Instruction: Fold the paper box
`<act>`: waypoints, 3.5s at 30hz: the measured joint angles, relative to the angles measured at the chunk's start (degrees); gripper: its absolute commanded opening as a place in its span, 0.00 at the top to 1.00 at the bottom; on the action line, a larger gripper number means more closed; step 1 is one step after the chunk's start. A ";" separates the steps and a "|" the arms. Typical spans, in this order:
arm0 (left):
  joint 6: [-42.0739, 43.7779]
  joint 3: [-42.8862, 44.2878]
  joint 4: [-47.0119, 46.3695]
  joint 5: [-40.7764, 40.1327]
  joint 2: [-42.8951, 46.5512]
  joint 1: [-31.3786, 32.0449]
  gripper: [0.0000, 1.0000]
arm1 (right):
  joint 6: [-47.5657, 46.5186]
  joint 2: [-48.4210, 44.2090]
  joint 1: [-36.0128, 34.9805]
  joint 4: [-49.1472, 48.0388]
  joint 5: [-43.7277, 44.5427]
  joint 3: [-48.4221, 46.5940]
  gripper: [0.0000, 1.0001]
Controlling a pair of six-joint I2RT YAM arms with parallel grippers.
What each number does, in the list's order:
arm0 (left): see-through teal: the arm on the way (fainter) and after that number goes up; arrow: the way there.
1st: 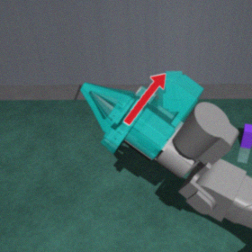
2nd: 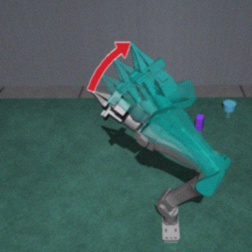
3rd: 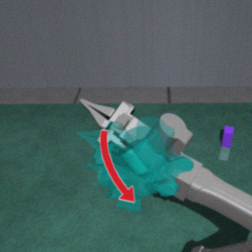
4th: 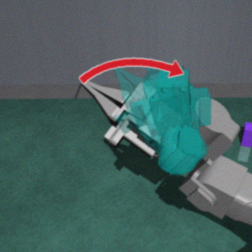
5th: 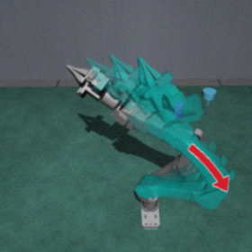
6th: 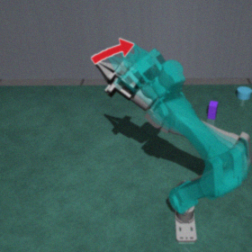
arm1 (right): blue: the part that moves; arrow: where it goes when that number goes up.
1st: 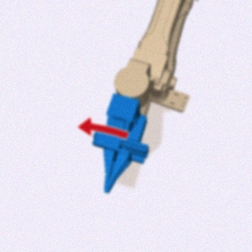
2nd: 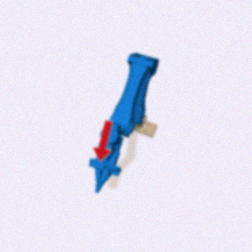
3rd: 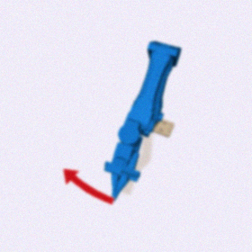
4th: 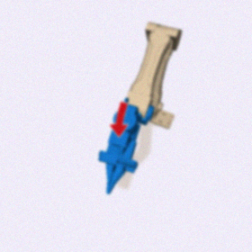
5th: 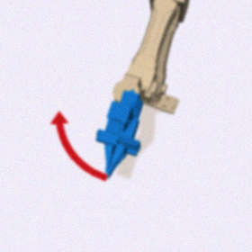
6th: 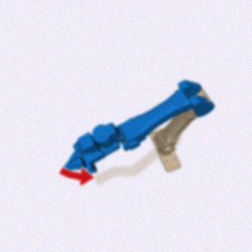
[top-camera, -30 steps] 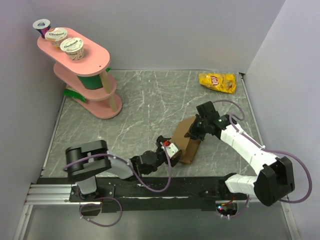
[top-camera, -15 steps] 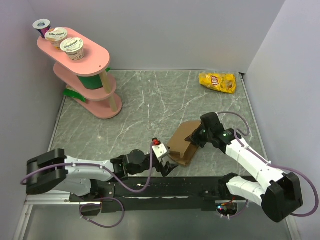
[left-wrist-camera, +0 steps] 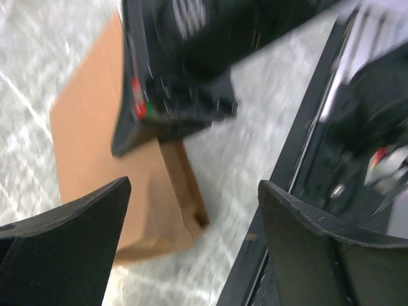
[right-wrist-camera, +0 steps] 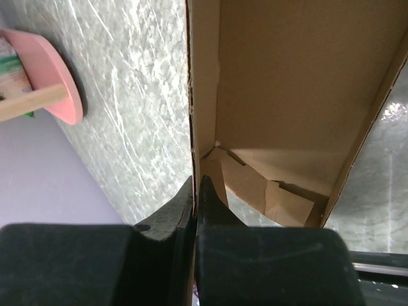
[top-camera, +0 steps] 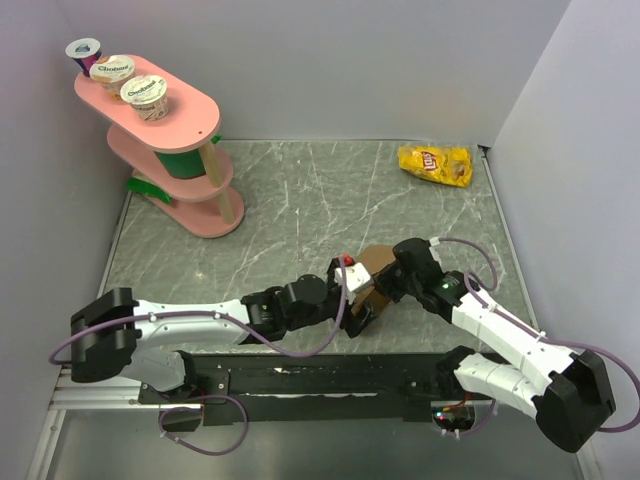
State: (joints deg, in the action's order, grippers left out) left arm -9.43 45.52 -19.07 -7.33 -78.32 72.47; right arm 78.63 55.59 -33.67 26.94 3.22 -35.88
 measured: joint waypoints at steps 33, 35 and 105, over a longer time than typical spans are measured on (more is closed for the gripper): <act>11.80 3.69 6.12 -29.09 -11.93 6.78 0.98 | 4.90 3.74 -2.58 -3.89 3.65 0.09 0.81; 11.85 3.69 6.08 -29.49 -11.96 6.80 0.99 | 4.24 3.74 -2.58 -4.28 3.65 0.26 0.48; 24.57 -7.28 9.40 -17.99 2.49 -1.20 0.99 | -96.85 -16.31 8.41 -6.88 -6.25 4.33 0.36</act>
State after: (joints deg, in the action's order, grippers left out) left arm 15.14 38.24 -9.67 -25.32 -75.83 71.26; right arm -18.22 39.29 -25.26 20.05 -3.03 -31.55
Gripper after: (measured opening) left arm 0.039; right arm 0.643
